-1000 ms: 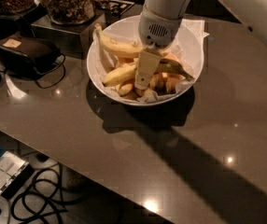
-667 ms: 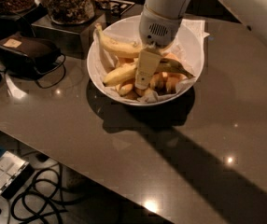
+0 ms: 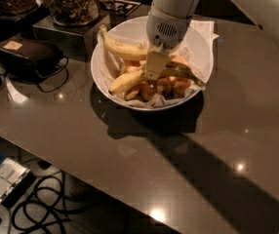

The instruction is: Pick banana from white bowl

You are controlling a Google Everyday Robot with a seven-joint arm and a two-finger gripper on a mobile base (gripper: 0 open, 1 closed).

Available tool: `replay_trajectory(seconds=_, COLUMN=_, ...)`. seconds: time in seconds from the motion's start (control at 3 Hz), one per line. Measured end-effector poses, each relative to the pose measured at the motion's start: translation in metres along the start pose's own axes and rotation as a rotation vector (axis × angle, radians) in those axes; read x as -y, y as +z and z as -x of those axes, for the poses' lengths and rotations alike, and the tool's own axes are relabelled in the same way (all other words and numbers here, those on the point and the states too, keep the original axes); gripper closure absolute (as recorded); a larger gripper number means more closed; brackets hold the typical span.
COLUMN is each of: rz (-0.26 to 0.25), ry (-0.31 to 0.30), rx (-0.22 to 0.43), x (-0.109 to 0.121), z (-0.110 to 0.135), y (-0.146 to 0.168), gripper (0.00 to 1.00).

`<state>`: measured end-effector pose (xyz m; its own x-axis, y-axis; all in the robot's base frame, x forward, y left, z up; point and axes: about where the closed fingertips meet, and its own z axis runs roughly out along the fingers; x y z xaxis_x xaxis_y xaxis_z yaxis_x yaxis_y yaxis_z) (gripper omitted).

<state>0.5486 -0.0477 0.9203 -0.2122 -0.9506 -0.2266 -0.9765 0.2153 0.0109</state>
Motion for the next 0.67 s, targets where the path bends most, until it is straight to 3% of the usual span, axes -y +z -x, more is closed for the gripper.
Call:
replay_trajectory(seconds=0.33, rz=0.000, ry=0.000, rx=0.000, x=0.0001, z=0.0000, y=-0.0001, gripper=0.94)
replay_trajectory(seconds=0.67, rz=0.000, ry=0.000, rx=0.000, x=0.0001, z=0.0001, y=-0.0001, gripper=1.00)
